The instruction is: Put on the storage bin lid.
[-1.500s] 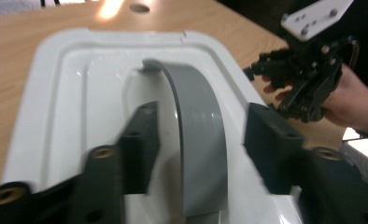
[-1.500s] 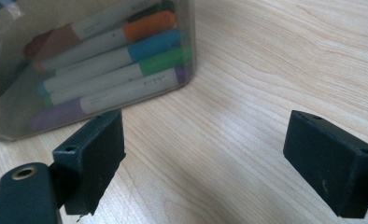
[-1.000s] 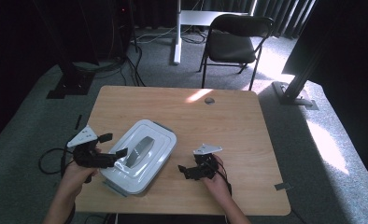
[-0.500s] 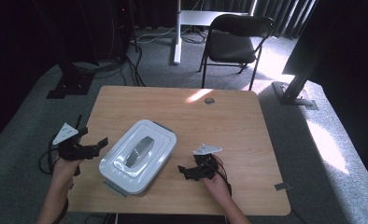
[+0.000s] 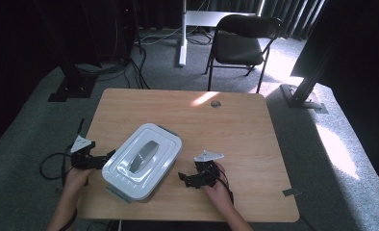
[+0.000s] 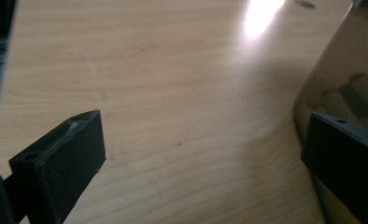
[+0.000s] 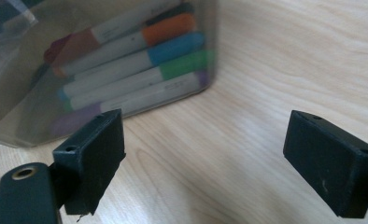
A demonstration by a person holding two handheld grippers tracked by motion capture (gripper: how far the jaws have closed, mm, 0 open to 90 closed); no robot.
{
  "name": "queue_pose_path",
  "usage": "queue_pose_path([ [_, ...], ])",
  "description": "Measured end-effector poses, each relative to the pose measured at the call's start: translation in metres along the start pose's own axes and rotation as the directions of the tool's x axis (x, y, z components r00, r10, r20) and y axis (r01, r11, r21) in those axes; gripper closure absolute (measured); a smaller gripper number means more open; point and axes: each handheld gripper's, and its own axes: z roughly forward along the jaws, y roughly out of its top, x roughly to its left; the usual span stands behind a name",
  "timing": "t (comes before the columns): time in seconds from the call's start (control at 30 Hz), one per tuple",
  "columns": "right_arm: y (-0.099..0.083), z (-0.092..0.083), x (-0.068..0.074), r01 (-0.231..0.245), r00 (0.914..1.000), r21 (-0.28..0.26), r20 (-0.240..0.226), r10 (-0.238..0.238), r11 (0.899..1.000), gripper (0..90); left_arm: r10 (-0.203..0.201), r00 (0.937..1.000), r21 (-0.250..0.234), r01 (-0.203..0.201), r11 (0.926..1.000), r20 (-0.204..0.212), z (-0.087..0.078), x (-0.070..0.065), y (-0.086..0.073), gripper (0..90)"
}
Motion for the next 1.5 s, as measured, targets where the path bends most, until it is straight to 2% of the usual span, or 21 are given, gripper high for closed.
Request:
queue_pose_path([
  [0.17, -0.001, 0.007, 0.006, -0.008, 0.9998, 0.005, -0.017, 0.008, 1.0, 12.3, 0.019, 0.9984, 0.036, -0.021, 0.9991, 0.054, 0.012, -0.012, -0.005, 0.6],
  [0.43, 0.0, 0.006, 0.006, -0.008, 0.9999, 0.0, -0.014, 0.008, 1.0, 12.3, -0.001, 0.9978, 0.047, -0.002, 0.9989, 0.067, 0.013, -0.016, -0.009, 0.9],
  [0.5, 0.0, 0.005, 0.005, -0.011, 0.9999, -0.004, -0.01, 0.011, 1.0, 12.3, 0.003, 0.9968, 0.07, -0.009, 0.9975, 0.08, 0.011, -0.024, -0.011, 0.9],
  [0.57, 0.0, 0.004, 0.004, -0.017, 0.9999, -0.007, -0.005, 0.016, 1.0, 12.3, 0.019, 0.9957, 0.079, -0.026, 0.9965, 0.09, 0.01, -0.031, -0.013, 0.9],
  [0.67, 0.0, 0.003, 0.003, -0.017, 0.9998, -0.011, -0.005, 0.017, 1.0, 12.3, 0.02, 0.9953, 0.086, -0.028, 0.9959, 0.094, 0.01, -0.038, -0.013, 0.8],
  [0.73, 0.0, 0.001, 0.001, -0.018, 0.9998, -0.017, 0.004, 0.018, 1.0, 12.3, 0.032, 0.9926, 0.094, -0.043, 0.9946, 0.117, 0.009, -0.048, -0.013, 0.8],
  [0.93, -0.001, -0.006, -0.004, -0.025, 0.9995, -0.024, 0.017, 0.026, 0.999, 12.3, 0.06, 0.9943, 0.111, -0.069, 0.9914, 0.088, 0.003, -0.063, -0.012, 0.8],
  [1.07, 0.0, -0.008, -0.006, -0.026, 0.9996, -0.032, 0.014, 0.027, 0.999, 12.3, 0.064, 0.9931, 0.129, -0.077, 0.9886, 0.098, 0.002, -0.072, -0.012, 0.7],
  [1.3, -0.002, -0.012, -0.01, -0.023, 0.9994, -0.032, 0.026, 0.024, 0.999, 12.3, 0.087, 0.9873, 0.121, -0.104, 0.9872, 0.132, 0.002, -0.088, -0.009, 0.7],
  [1.5, -0.005, -0.017, -0.016, -0.033, 0.9987, -0.03, 0.039, 0.034, 0.999, 12.3, 0.092, 0.9846, 0.107, -0.108, 0.9884, 0.149, 0.008, -0.092, -0.007, 0.8],
])
